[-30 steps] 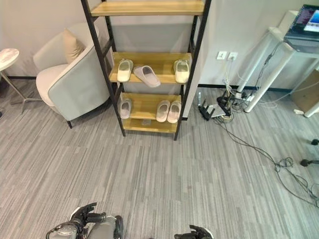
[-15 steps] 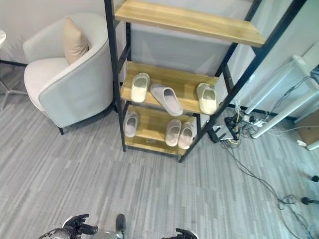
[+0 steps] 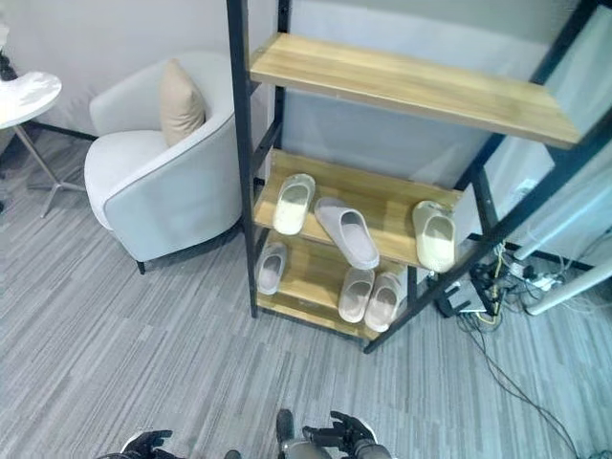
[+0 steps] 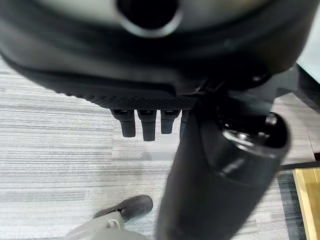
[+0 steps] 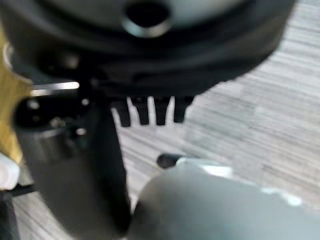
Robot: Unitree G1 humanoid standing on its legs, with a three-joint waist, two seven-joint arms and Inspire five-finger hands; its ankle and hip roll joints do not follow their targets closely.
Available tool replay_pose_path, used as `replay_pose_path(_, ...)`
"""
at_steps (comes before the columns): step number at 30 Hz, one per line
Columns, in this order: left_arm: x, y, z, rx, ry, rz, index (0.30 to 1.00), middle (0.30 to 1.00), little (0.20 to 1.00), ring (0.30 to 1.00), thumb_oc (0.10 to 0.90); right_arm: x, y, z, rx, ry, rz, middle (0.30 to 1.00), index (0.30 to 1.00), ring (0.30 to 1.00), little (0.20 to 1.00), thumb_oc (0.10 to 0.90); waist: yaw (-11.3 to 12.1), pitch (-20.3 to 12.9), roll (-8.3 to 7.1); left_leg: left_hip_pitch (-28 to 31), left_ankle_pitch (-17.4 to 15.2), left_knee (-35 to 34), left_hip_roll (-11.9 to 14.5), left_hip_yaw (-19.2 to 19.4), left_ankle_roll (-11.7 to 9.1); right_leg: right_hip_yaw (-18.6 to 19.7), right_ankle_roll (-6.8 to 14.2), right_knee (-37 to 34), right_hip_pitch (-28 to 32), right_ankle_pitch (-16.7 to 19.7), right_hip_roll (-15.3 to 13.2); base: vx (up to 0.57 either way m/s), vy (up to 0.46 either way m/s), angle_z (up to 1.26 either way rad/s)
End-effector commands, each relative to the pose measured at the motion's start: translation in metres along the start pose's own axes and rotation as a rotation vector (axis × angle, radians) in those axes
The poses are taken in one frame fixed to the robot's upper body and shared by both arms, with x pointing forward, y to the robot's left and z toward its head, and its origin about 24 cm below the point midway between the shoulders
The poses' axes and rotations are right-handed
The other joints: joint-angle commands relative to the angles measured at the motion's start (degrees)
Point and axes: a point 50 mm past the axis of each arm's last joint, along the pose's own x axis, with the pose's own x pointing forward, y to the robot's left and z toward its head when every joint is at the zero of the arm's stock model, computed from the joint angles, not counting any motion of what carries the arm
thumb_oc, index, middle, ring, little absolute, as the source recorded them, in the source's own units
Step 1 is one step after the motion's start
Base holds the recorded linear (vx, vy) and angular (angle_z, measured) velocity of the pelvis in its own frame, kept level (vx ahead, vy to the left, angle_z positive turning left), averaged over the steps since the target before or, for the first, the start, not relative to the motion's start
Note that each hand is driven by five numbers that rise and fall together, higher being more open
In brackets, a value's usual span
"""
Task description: Arrange the slippers neatly on the shoe rack.
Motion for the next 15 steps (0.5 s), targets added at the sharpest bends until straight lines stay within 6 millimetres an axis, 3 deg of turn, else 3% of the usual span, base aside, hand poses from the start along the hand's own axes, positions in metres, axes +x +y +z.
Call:
replay_pose_path(1,-0.003,-0.002,-0.018,-0.013,0.053,-0.023,0.900,0.900,0.900,0.900,0.800,-0.014,-0.033,-0.045,-0.039,0.156,-0.082,0.900,0.900,0.900,0.900,0.800,-1.08,-0.97,0.86,-0.55,-6.57,6.29,-0.02,3.25,-1.80,2.06,5.70,5.51,-1.76,-7.73,-0.05,0.30,-0.200,0.21)
replay_pose_path(3,-0.004,-0.002,-0.023,-0.019,0.069,-0.023,0.900,0.900,0.900,0.900,0.800,-0.015,-0.035,-0.047,-0.035,0.162,-0.087,0.900,0.900,0.900,0.900,0.800,-1.01,-1.37,1.00,-0.19,-6.57,6.90,0.46,3.11,-2.28,1.80,5.30,5.71,-0.97,-8.22,0.26,0.16,-0.142,0.06)
replay_pose_path(5,-0.006,-0.001,-0.032,-0.032,0.094,-0.022,0.900,0.900,0.900,0.900,0.800,-0.016,-0.047,-0.045,-0.016,0.159,-0.118,0.900,0.900,0.900,0.900,0.800,-0.99,-1.74,1.17,-1.26,-4.86,12.80,1.86,3.22,-4.93,1.14,3.82,6.05,1.73,-10.22,1.15,0.15,-0.175,0.03)
replay_pose_path(6,-0.006,-0.001,-0.032,-0.032,0.094,-0.023,0.900,0.900,0.900,0.900,0.800,-0.016,-0.047,-0.045,-0.016,0.159,-0.118,0.900,0.900,0.900,0.900,0.800,-1.02,-1.72,1.19,-1.33,-4.96,12.97,1.88,3.18,-4.94,1.09,3.81,6.05,1.74,-10.23,1.17,0.07,-0.174,0.09)
replay_pose_path(7,-0.004,0.003,-0.024,-0.023,0.070,-0.010,0.900,0.900,0.900,0.900,0.800,-0.016,-0.057,-0.037,-0.009,0.134,-0.149,0.900,0.900,0.900,0.900,0.800,-0.48,-0.46,0.31,-7.21,0.87,25.28,2.97,3.79,-7.87,0.95,2.66,5.95,3.69,-11.15,0.72,0.03,-0.204,0.12)
replay_pose_path(8,-0.003,0.005,-0.017,-0.017,0.045,-0.002,0.900,0.900,0.900,0.900,0.800,-0.015,-0.061,-0.031,-0.014,0.113,-0.165,0.900,0.900,0.900,0.900,0.800,-0.21,0.54,-0.36,-10.75,2.68,32.47,3.39,4.11,-8.35,0.86,1.98,6.23,4.29,-11.42,0.53,0.07,-0.270,0.34)
replay_pose_path(11,-0.001,0.005,-0.004,-0.007,-0.004,0.004,0.900,0.900,0.900,0.900,0.800,-0.014,-0.066,-0.023,-0.034,0.089,-0.182,0.900,0.900,0.900,0.900,0.800,0.61,1.14,-1.26,-13.67,1.83,37.03,4.51,6.64,-6.80,1.29,1.14,6.02,6.22,-12.17,0.22,0.13,-0.125,0.06)
replay_pose_path(12,0.000,0.006,0.003,0.050,-0.023,-0.003,0.900,0.900,0.900,0.900,0.800,-0.005,-0.081,0.059,-0.117,-0.051,-0.229,0.900,0.900,0.900,0.900,0.800,2.48,0.79,-1.61,-15.58,-0.31,33.73,4.90,7.77,-5.62,1.44,1.00,5.04,8.60,-12.95,0.20,0.22,-0.049,-0.17)
replay_pose_path(13,0.001,0.005,0.016,0.047,-0.075,-0.002,0.900,0.900,0.900,0.900,0.800,-0.008,-0.077,0.035,-0.122,-0.057,-0.196,0.900,0.900,0.900,0.900,0.800,2.17,0.85,-1.75,-15.86,-1.19,29.60,4.69,7.85,-5.02,1.46,1.43,4.71,8.77,-13.14,0.46,0.26,-0.034,-0.36)
replay_pose_path(15,0.001,0.003,0.013,0.029,-0.080,0.001,0.900,0.900,0.900,0.900,0.800,-0.015,-0.072,-0.007,-0.125,-0.010,-0.199,0.900,0.900,0.900,0.900,0.800,2.24,1.58,-1.48,-15.66,-1.62,19.34,3.86,5.74,-4.69,3.20,2.29,4.31,9.50,-13.85,1.10,0.15,0.069,-0.28)
